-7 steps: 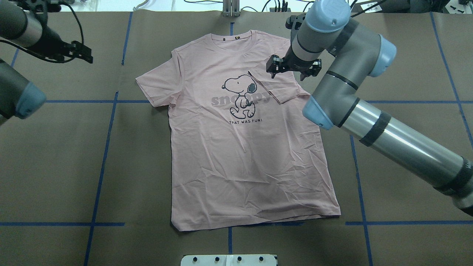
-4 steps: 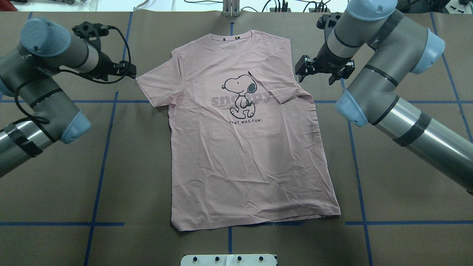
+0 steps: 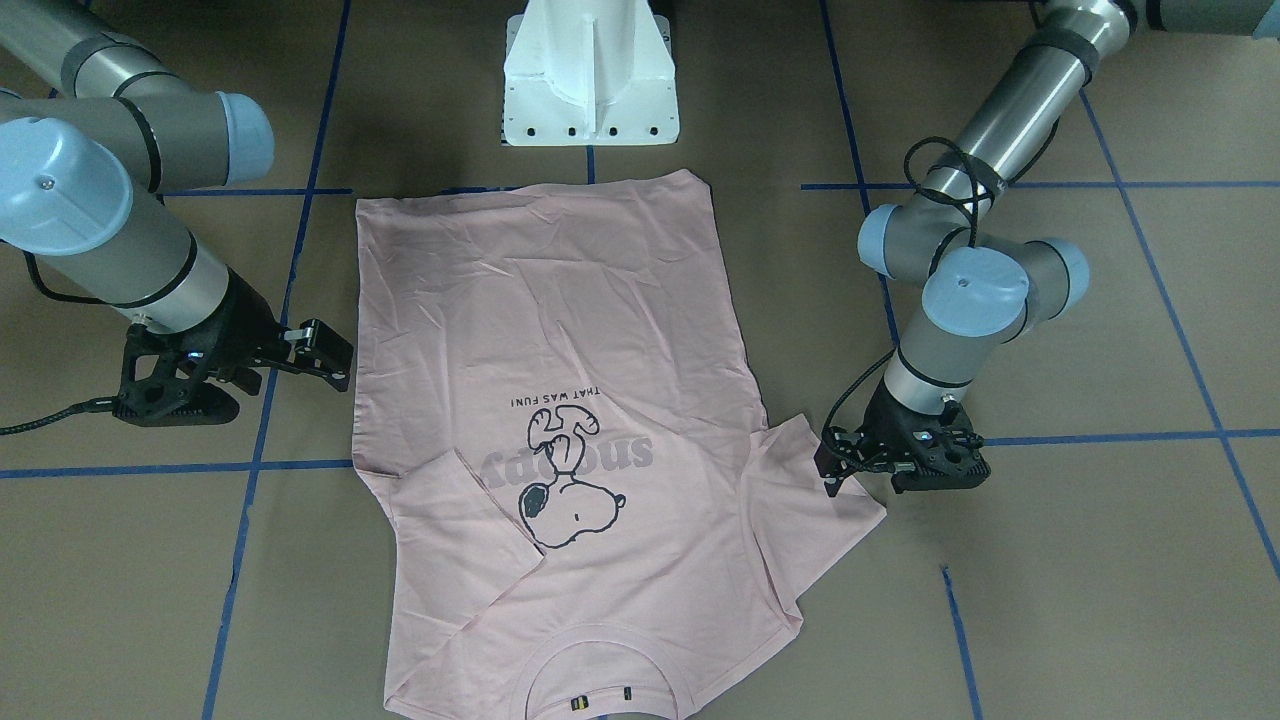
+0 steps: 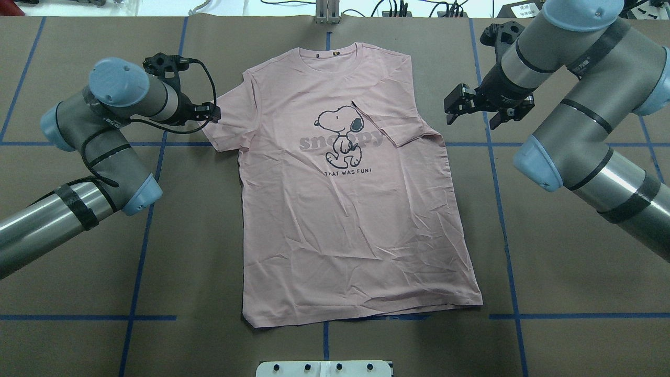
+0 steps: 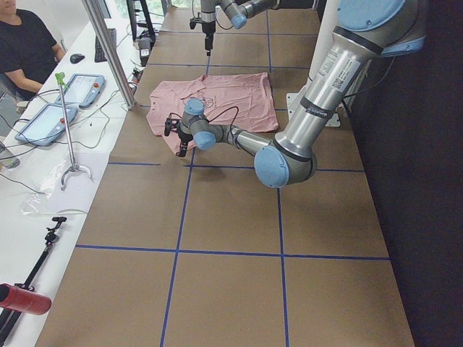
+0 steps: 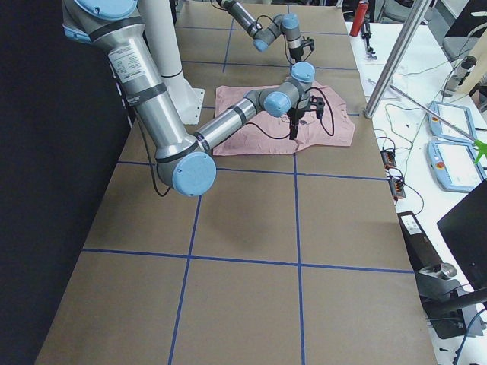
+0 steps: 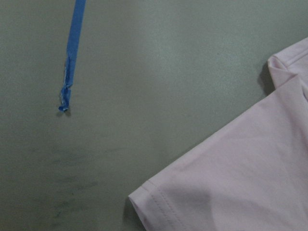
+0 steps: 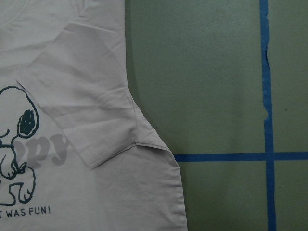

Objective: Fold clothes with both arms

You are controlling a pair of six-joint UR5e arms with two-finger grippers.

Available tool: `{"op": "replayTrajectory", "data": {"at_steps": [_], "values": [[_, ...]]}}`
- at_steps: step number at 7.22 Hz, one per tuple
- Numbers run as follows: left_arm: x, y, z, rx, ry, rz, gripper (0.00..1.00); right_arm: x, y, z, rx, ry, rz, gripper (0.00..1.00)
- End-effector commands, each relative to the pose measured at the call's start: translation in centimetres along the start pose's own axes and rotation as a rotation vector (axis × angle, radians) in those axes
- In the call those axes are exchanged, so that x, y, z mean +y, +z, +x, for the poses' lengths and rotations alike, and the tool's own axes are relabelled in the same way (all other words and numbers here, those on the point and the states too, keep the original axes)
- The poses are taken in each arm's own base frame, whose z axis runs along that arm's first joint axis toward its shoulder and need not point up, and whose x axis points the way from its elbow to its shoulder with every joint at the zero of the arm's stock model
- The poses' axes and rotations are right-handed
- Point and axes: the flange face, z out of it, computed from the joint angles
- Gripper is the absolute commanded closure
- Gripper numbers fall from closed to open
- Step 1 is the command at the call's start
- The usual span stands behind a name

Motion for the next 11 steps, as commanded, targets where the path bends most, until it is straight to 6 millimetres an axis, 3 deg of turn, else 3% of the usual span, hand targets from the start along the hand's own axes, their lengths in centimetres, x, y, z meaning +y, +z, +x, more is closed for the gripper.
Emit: {"op": "replayTrajectory", "data": {"at_steps": [1, 3, 4, 7, 8, 9, 10, 11], "values": [[-0.4, 0.7, 0.0, -0.017, 0.0, 0.013, 0.16, 1.4, -0.3, 0.1, -0.009, -0.011, -0.002, 0.0], [-0.9, 1.0, 0.1, -0.033, 0.0, 0.032, 0.22, 2.2, -0.8, -0.1, -0.018, -0.02, 0.001, 0.0], [-1.1, 0.9, 0.3, -0.031, 0.0, 0.035, 0.3, 2.2, -0.6, -0.1, -0.016, -0.02, 0.0, 0.0], [-1.6, 0.5, 1.2, -0.021, -0.002, 0.042, 0.92, 2.5, -0.3, -0.4, -0.016, -0.025, -0.005, 0.0], [-1.7, 0.4, 1.5, -0.017, -0.004, 0.044, 1.0, 2.6, -0.2, -0.5, -0.016, -0.024, -0.006, 0.0], [-2.1, -0.1, 2.4, -0.008, -0.004, 0.046, 1.0, 2.7, 0.0, -0.3, -0.013, -0.022, -0.009, 0.0], [-3.4, -1.8, 4.4, 0.001, -0.013, 0.05, 1.0, 3.0, 0.7, 0.3, -0.003, -0.02, -0.015, 0.0], [-4.5, -3.8, 8.2, 0.006, -0.097, 0.05, 1.0, 3.2, 1.0, 0.6, -0.001, -0.021, -0.017, 0.0]]}}
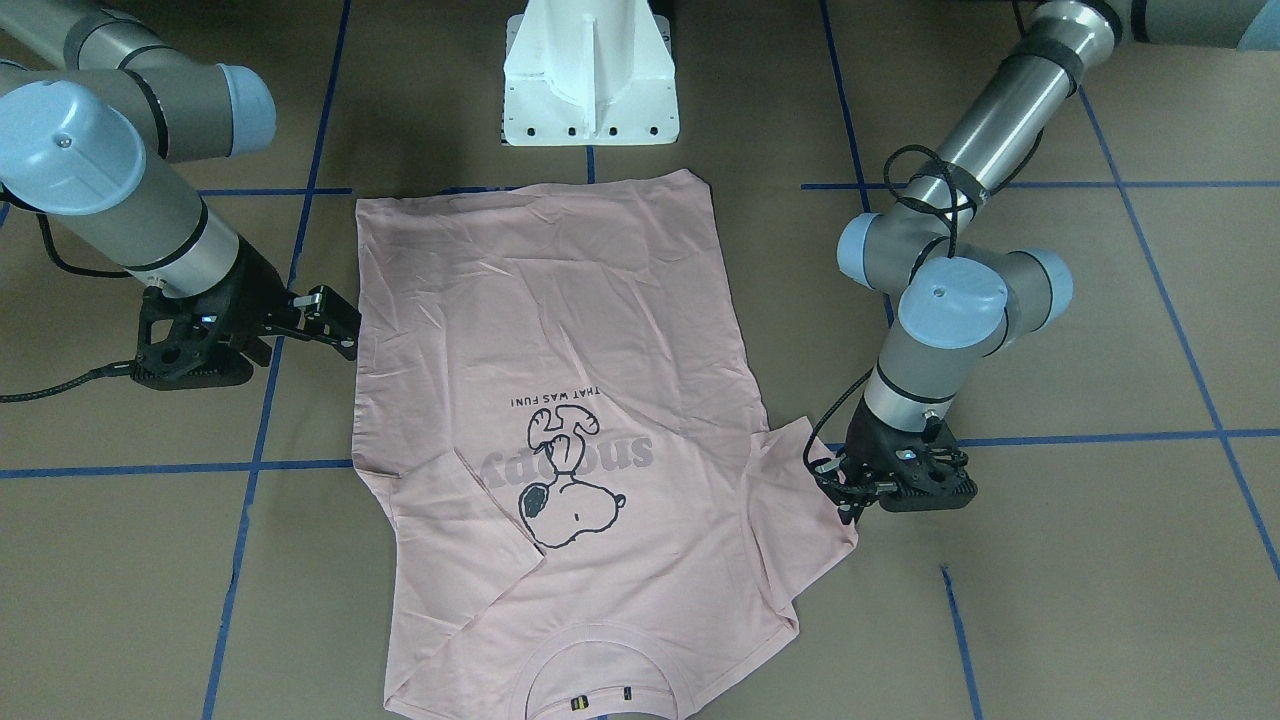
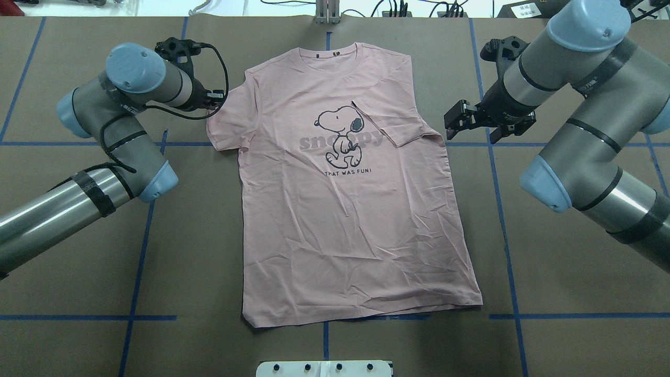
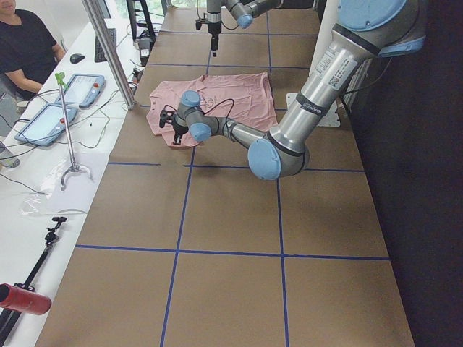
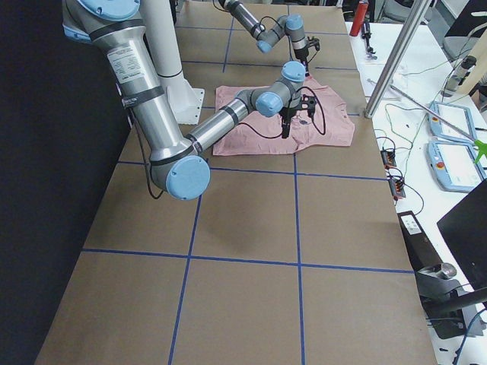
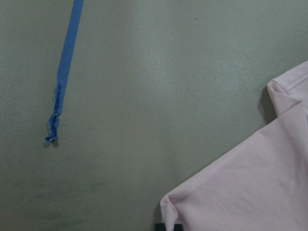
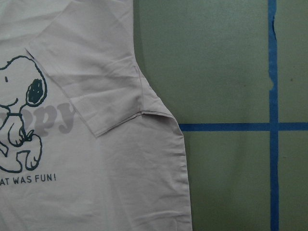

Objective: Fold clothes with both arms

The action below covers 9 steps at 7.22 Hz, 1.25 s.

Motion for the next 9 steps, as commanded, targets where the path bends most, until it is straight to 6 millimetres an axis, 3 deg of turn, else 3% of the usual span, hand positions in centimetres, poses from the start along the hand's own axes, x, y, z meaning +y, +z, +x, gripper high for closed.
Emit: {"op": "replayTrajectory", "data": {"at_steps": [1, 2, 3, 5, 6, 7, 9], "values": [[-2.2, -3.5, 7.4, 0.042, -0.143, 0.009, 1.0, 0.4, 0.6, 0.4, 0.004, 0.001, -0.008, 0.0], [-1.8, -3.2, 11.7, 0.061, -0.185, -0.009, 1.0, 0.5, 0.7, 0.2, 0.002, -0.003, -0.011, 0.0], [-0.4, -2.2, 14.7, 0.064, -0.218, -0.034, 1.0, 0.5, 0.7, 0.2, 0.001, -0.003, -0.011, 0.0], [0.5, -1.1, 18.0, 0.064, -0.241, -0.055, 1.0, 0.5, 0.7, 0.3, 0.002, -0.004, -0.011, 0.0], [0.3, -1.0, 18.0, 0.064, -0.242, -0.053, 1.0, 0.9, 1.0, -0.1, 0.001, -0.012, -0.015, 0.0], [0.5, -0.8, 17.8, 0.061, -0.23, -0.054, 0.01, 1.1, 1.2, -0.3, 0.001, -0.016, -0.018, 0.0], [1.1, -3.2, 18.2, 0.115, -0.219, -0.05, 0.0, 2.8, 1.7, -1.5, -0.008, 0.01, -0.03, 0.0]]}}
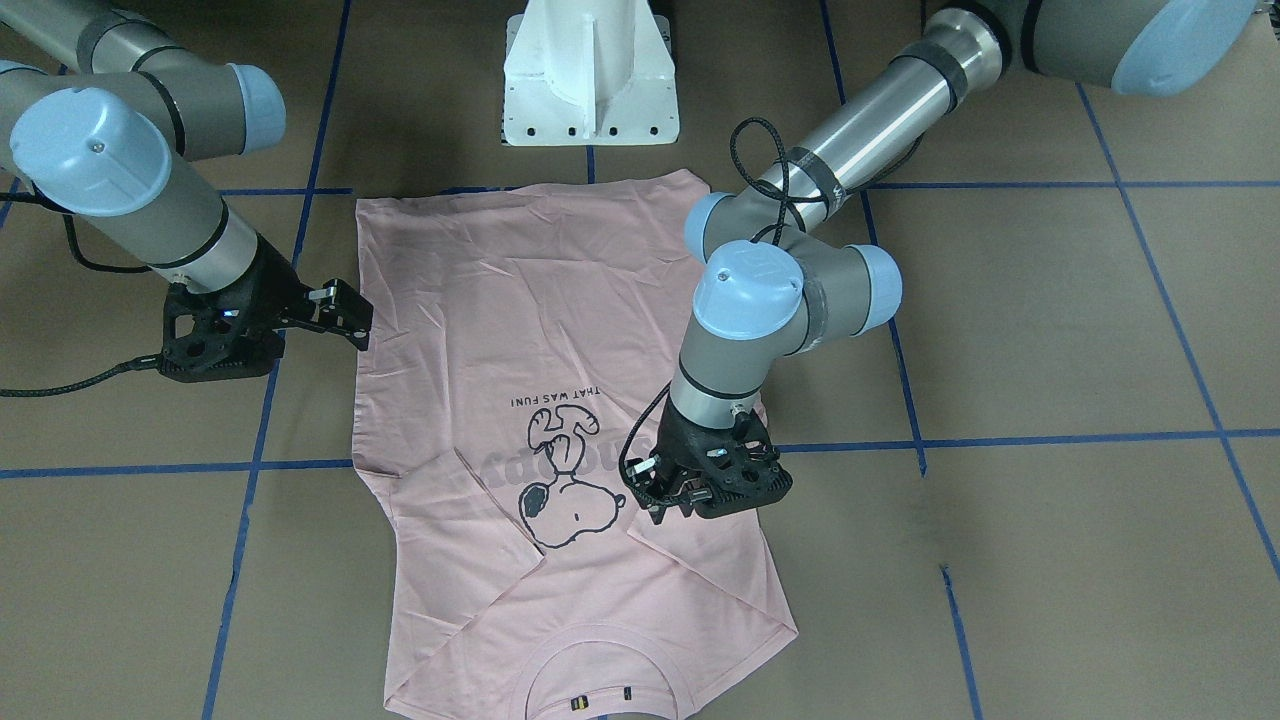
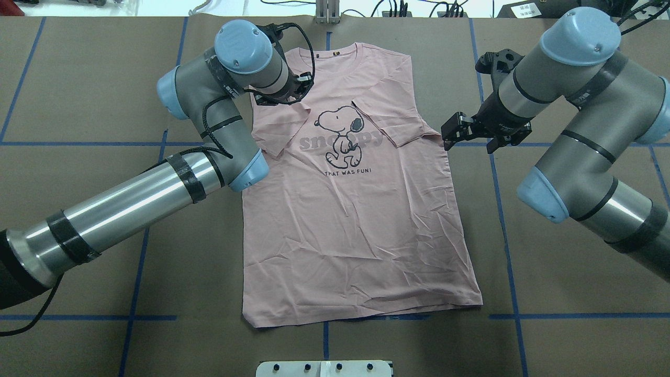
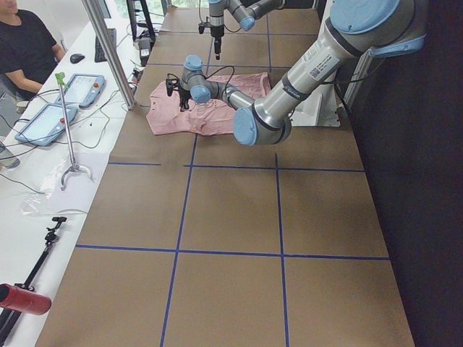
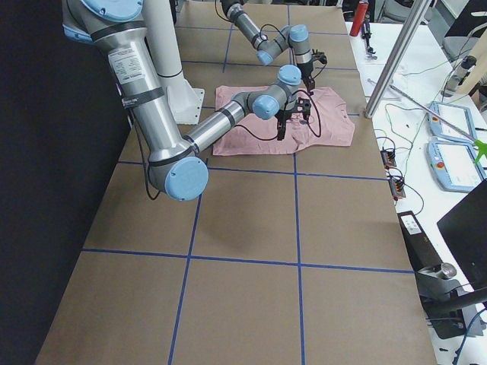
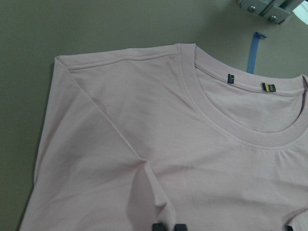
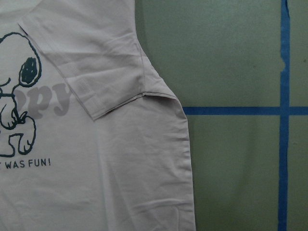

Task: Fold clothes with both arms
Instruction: 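Fold both sleeves inward toward the shirt's center with both grippers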

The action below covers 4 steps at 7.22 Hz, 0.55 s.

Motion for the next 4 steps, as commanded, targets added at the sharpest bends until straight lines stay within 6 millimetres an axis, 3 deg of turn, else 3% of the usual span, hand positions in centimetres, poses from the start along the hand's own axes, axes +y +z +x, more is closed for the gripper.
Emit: {"op": "replayTrajectory", "data": {"at_steps": [1, 3, 4], "values": [[5.1, -2.3, -0.5, 0.062, 0.038, -0.041, 0.0, 3.5, 0.7, -1.4, -0.004, 0.028, 0.017, 0.0], [8.3, -6.5, -2.6, 0.092, 0.055, -0.115, 0.0, 9.6, 4.4, -1.3, -0.025, 0.077, 0.056, 0.0], [9.2, -9.3, -4.1, 0.087, 0.062, -0.12, 0.0, 13.0, 7.3, 1.0, -0.047, 0.105, 0.097, 0.0]]}}
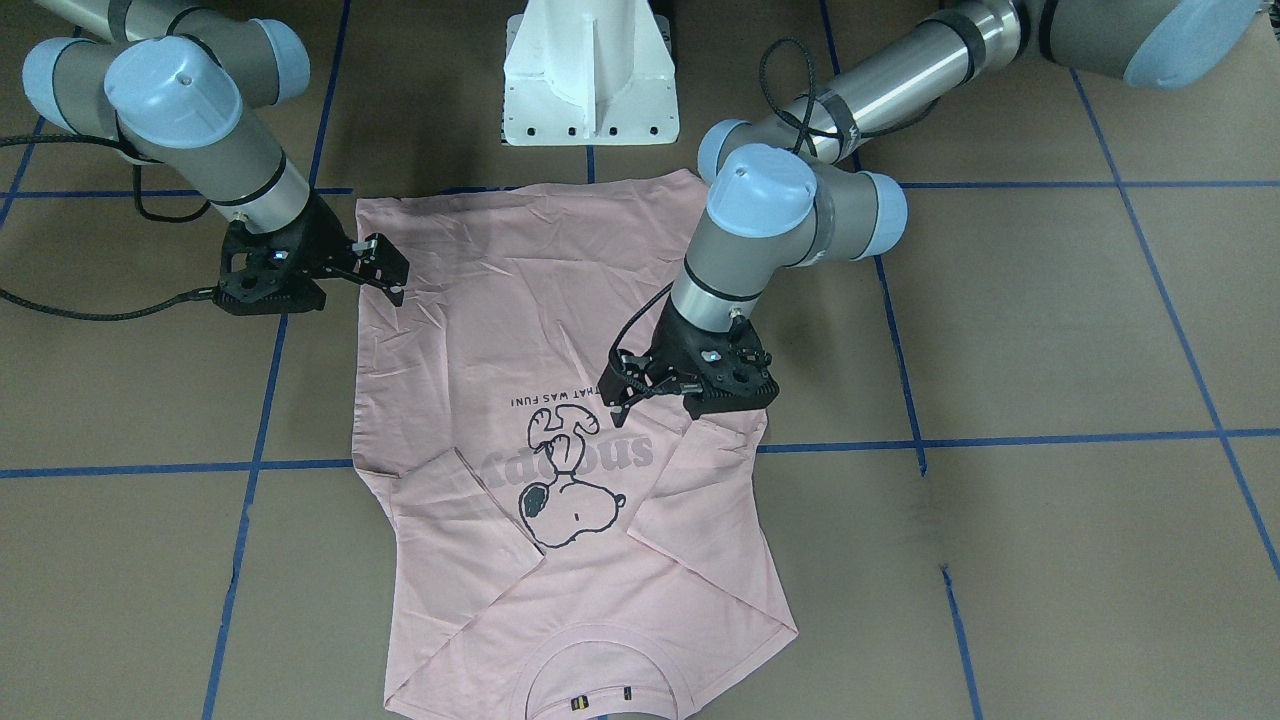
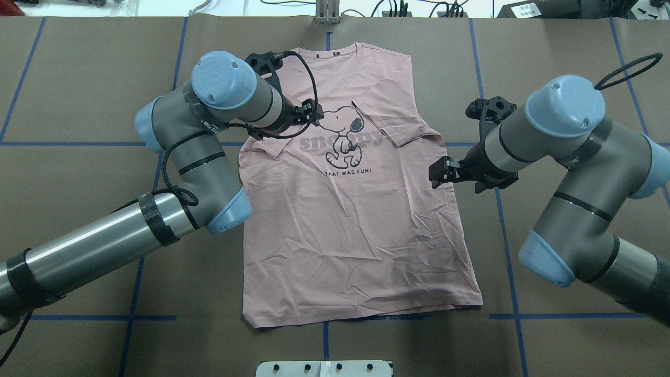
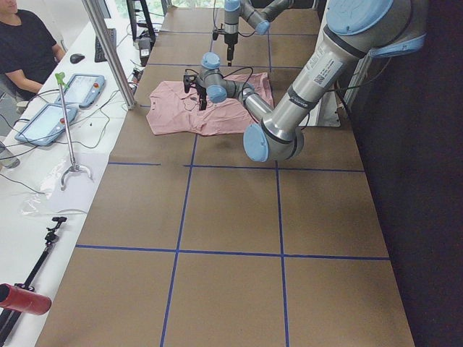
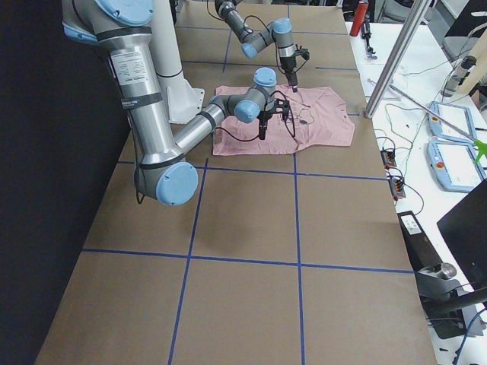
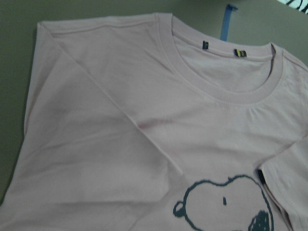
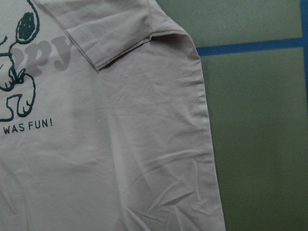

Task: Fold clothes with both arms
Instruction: 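Fold both sleeves inward toward the shirt's center with both grippers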

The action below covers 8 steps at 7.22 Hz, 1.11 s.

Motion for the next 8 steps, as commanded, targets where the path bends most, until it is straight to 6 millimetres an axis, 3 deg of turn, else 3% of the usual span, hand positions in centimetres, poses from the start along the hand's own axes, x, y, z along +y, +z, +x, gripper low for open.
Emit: {"op": "replayTrajectory", "data": {"at_steps": [1, 2, 5, 7, 8], "values": [[2.8, -5.6, -2.6, -0.001, 0.009, -0.025, 0.0, 6.6, 3.6, 3.5, -0.047, 0.063, 0.044, 0.0], [3.2, -6.8, -3.0, 0.008, 0.012, -0.024, 0.0, 8.1, 3.4, 4.4, -0.033, 0.06, 0.045, 0.0], [3.8, -6.9, -2.6, 0.017, 0.019, -0.032, 0.0, 13.3, 6.1, 5.4, 0.031, 0.096, 0.051, 0.0], [3.9, -7.2, -2.6, 0.023, 0.02, -0.032, 0.0, 15.9, 4.8, 4.9, 0.116, 0.091, 0.023, 0.0], [3.9, -7.2, -2.5, 0.024, 0.021, -0.031, 0.0, 16.8, 5.1, 4.7, 0.124, 0.11, 0.011, 0.01]]}}
